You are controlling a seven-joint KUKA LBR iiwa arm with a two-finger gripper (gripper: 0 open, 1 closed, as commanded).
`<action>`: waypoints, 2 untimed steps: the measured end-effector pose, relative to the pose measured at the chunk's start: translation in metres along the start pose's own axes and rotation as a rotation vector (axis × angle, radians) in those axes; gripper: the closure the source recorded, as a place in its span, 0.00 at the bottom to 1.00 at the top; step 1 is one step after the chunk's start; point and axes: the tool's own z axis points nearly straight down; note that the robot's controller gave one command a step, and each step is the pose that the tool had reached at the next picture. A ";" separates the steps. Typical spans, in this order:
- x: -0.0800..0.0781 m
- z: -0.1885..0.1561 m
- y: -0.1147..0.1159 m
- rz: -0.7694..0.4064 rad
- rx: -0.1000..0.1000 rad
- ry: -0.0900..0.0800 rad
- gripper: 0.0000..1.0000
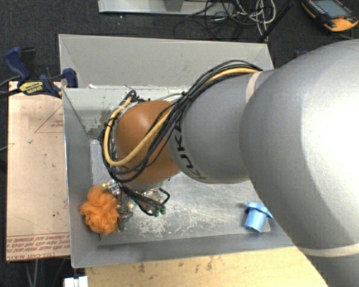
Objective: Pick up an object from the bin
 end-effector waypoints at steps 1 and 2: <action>-0.020 -0.073 -0.035 0.191 -0.001 -0.005 1.00; -0.020 -0.073 -0.035 0.190 -0.001 -0.005 1.00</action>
Offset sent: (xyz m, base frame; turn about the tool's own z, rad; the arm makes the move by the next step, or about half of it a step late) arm 0.0000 0.0000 0.0000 0.0000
